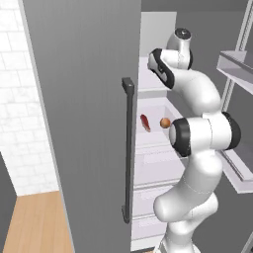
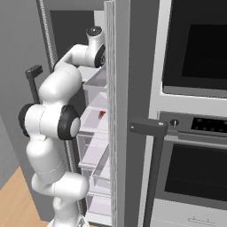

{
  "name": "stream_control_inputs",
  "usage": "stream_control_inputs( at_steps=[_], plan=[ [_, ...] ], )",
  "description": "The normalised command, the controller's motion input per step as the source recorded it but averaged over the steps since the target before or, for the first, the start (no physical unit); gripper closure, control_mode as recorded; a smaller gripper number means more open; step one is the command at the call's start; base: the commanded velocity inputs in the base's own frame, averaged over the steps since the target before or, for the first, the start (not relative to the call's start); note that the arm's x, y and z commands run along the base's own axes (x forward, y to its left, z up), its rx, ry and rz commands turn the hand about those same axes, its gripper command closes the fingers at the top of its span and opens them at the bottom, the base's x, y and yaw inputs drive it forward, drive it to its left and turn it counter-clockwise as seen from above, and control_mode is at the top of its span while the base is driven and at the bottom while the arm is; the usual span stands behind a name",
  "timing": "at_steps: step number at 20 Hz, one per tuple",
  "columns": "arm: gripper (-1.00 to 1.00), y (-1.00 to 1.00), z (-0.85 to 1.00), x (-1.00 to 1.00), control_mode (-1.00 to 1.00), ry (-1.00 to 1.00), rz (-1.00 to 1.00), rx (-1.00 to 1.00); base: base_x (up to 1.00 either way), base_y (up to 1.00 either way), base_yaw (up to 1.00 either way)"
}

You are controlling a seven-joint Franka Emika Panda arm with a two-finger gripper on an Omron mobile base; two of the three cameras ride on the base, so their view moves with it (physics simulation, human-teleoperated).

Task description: Place one onion and one steak in each tupperware on the nearby counter, to pack two identical lunches.

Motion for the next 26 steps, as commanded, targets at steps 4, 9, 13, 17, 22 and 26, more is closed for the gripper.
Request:
stream_control_inputs(
  at_steps=[4, 9, 13, 17, 22, 26],
  plan=[
    [-1.00, 0.00, -0.99, -0.23, -1.00, 0.03, 0.00, -0.05, 0.00, 0.00, 0.00],
    [1.00, 0.00, -0.75, -0.05, -1.00, 0.00, 0.00, -0.03, 0.00, 0.00, 0.00],
    [1.00, 0.00, -0.26, 0.12, -1.00, -0.03, 0.00, -0.01, 0.00, 0.00, 0.00],
    [1.00, 0.06, -0.33, -0.51, -1.00, -0.08, 0.00, 0.00, 0.00, 0.00, 0.00],
    [1.00, 0.07, -0.09, -1.00, -1.00, 0.02, 0.01, 0.00, 0.00, 0.00, 0.00],
    [1.00, 0.13, 0.00, -1.00, -1.00, 0.06, 0.04, 0.00, 0.00, 0.00, 0.00]
  ],
)
